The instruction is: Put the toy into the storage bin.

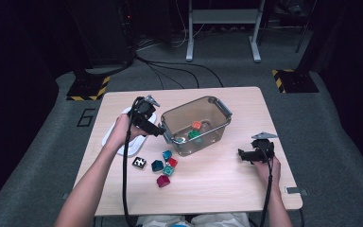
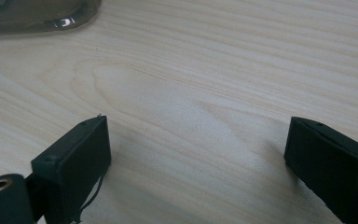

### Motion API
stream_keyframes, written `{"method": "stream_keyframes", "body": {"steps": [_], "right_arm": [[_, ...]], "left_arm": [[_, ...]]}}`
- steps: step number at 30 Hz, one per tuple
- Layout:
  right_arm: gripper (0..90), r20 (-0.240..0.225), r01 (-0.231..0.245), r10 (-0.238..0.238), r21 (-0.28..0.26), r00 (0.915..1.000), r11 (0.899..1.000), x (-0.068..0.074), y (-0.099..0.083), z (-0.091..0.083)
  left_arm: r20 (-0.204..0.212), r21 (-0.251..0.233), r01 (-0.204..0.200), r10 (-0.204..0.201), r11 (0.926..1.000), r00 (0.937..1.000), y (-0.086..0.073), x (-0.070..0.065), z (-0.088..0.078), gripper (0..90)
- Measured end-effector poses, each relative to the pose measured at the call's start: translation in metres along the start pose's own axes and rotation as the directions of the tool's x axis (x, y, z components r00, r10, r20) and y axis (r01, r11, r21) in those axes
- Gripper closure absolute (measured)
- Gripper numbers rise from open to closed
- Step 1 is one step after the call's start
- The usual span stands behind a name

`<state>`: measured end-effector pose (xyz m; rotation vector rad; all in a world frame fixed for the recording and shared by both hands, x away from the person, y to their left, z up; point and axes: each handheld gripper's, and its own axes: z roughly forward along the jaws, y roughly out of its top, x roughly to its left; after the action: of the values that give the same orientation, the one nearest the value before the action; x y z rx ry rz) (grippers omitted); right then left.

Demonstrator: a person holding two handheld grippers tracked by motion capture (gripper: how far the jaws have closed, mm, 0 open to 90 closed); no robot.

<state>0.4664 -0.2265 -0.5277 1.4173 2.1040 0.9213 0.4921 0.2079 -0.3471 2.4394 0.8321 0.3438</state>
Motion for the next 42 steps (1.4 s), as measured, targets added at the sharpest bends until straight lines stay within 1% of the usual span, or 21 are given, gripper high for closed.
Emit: {"method": "stream_keyframes", "body": {"steps": [5,8,10,14,17,19,21,22,25,26,31,32,38,40,42], "right_arm": [[6.5,0.0,-0.006,0.006,0.002,1.0,1.0,0.0,0.0,0.0],[6.5,0.0,-0.002,0.002,0.001,1.0,1.0,0.0,0.0,0.0],[6.5,0.0,-0.003,0.003,0.001,1.0,1.0,0.0,0.0,0.0],[6.5,0.0,-0.004,0.004,0.002,1.0,1.0,0.0,0.0,0.0],[6.5,0.0,-0.002,0.002,0.001,1.0,1.0,0.0,0.0,0.0],[6.5,0.0,-0.004,0.004,0.002,1.0,1.0,0.0,0.0,0.0],[6.5,0.0,-0.004,0.004,0.002,1.0,1.0,0.0,0.0,0.0],[6.5,0.0,-0.004,0.004,0.001,1.0,1.0,0.0,0.0,0.0],[6.5,0.0,-0.005,0.005,0.002,1.0,1.0,0.0,0.0,0.0],[6.5,0.0,-0.002,0.002,0.001,1.0,1.0,0.0,0.0,0.0],[6.5,0.0,-0.006,0.006,0.002,1.0,1.0,0.0,0.0,0.0],[6.5,0.0,-0.002,0.002,0.001,1.0,1.0,0.0,0.0,0.0],[6.5,0.0,-0.006,0.006,0.002,1.0,1.0,0.0,0.0,0.0],[6.5,0.0,-0.006,0.006,0.002,1.0,1.0,0.0,0.0,0.0],[6.5,0.0,-0.005,0.005,0.002,1.0,1.0,0.0,0.0,0.0]], "left_arm": [[0.015,0.009,0.022,-0.022,0.9997,0.9996,-0.019,0.001,0.004,9.6],[0.012,0.025,0.032,-0.033,0.9992,0.9994,-0.028,0.002,0.01,7.4],[0.012,0.025,0.04,-0.04,0.9989,0.9991,-0.035,0.001,0.014,7.1],[0.012,0.041,0.03,-0.03,0.9987,0.9995,-0.045,-0.004,0.023,6.7],[0.024,0.045,0.024,-0.025,0.9987,0.9994,-0.055,-0.008,0.033,6.3],[0.054,0.045,0.03,-0.033,0.9985,0.998,-0.062,-0.01,0.04,5.3],[0.05,0.057,0.027,-0.03,0.998,0.9983,-0.069,-0.013,0.047,4.6],[0.064,0.057,0.025,-0.029,0.998,0.9976,-0.073,-0.014,0.051,4.5],[0.068,0.073,0.022,-0.027,0.9971,0.9973,-0.081,-0.018,0.06,4.1],[0.079,0.078,0.022,-0.028,0.9967,0.9964,-0.084,-0.019,0.063,4.1],[0.073,0.095,0.015,-0.022,0.9954,0.9971,-0.094,-0.025,0.074,4.4],[0.082,0.101,0.015,-0.023,0.9948,0.9964,-0.096,-0.026,0.076,4.3],[0.062,0.122,0.009,-0.016,0.9925,0.998,-0.106,-0.029,0.086,5.9],[0.069,0.122,0.007,-0.015,0.9925,0.9975,-0.108,-0.031,0.089,7.5],[0.058,0.125,-0.002,-0.005,0.9922,0.9983,-0.109,-0.034,0.093,11.9]]}}
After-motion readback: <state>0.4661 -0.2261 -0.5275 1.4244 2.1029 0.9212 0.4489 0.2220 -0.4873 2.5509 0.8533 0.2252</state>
